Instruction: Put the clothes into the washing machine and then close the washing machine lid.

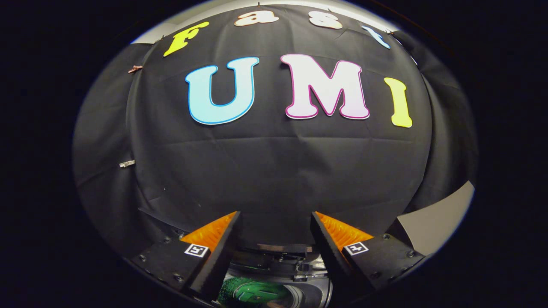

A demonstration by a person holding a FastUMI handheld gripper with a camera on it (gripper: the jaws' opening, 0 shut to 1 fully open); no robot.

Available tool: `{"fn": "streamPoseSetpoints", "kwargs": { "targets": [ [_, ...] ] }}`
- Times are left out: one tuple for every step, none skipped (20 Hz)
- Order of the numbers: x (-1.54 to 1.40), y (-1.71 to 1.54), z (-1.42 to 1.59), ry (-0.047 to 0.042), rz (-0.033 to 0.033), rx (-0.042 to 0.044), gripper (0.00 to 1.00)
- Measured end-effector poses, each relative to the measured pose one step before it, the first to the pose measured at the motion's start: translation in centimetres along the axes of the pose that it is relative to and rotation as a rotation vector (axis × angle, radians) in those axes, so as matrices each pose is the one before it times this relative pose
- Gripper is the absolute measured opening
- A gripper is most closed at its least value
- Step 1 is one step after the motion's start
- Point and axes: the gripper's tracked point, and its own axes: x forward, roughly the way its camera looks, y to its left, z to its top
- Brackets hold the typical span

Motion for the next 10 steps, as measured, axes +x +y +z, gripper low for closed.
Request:
{"fn": "streamPoseSetpoints", "kwargs": {
  "targets": [
    [-0.465,0.071,-0.077,-0.00387,-0.00428,-0.0037,0.99],
    [-0.645,-0.007,-0.258,0.00549,-0.00075,0.00106,0.99],
    [-0.546,0.05,-0.244,0.00774,0.00106,0.00467,0.99],
    [-0.689,0.103,-0.289,0.00193,0.00084,0.00323,0.99],
    [-0.697,0.053,-0.4,-0.00024,-0.00148,0.00215,0.99],
    [-0.834,0.123,-0.405,-0.00325,-0.0031,0.00177,0.99],
    [-0.843,0.078,-0.394,0.00242,-0.00471,0.00234,0.98],
    [-0.848,0.079,-0.765,0.01374,-0.00653,-0.00215,0.98],
    [-0.878,0.097,-0.682,0.01955,-0.00708,-0.00771,0.99],
    [-0.784,0.143,-0.721,0.02011,-0.00596,-0.01507,0.98]
  ]
}}
